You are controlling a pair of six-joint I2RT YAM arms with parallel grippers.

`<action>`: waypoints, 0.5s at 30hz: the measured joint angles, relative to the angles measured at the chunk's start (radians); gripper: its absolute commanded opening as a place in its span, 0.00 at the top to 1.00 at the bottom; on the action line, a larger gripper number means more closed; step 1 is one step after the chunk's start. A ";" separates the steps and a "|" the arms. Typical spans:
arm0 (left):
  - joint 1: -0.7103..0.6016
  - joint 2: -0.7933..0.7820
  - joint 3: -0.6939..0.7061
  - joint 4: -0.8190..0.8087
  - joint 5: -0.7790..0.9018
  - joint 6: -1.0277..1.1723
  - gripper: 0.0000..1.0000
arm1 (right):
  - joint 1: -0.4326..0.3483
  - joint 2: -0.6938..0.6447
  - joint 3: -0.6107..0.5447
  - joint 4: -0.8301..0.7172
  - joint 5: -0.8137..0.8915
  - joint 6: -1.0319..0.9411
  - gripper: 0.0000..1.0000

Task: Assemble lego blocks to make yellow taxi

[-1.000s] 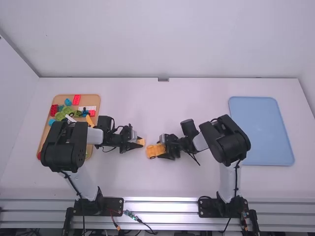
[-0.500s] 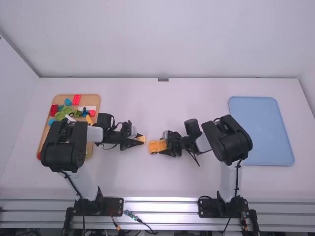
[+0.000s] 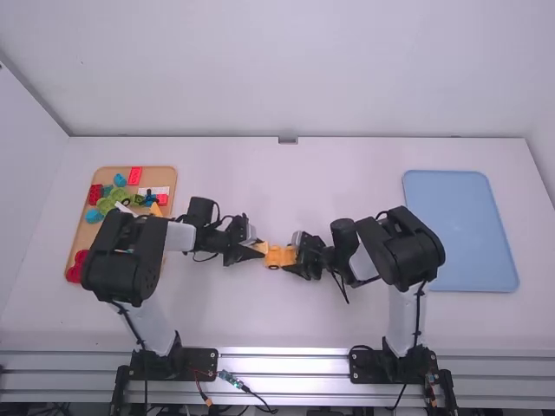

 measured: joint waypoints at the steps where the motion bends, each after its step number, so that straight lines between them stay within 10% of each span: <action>1: -0.013 0.000 0.000 0.003 -0.006 -0.003 0.98 | 0.000 0.000 0.000 -0.006 0.000 0.002 0.42; 15: -0.128 -0.008 0.020 0.029 -0.138 -0.033 0.98 | 0.001 -0.010 0.105 -0.234 -0.042 -0.106 0.42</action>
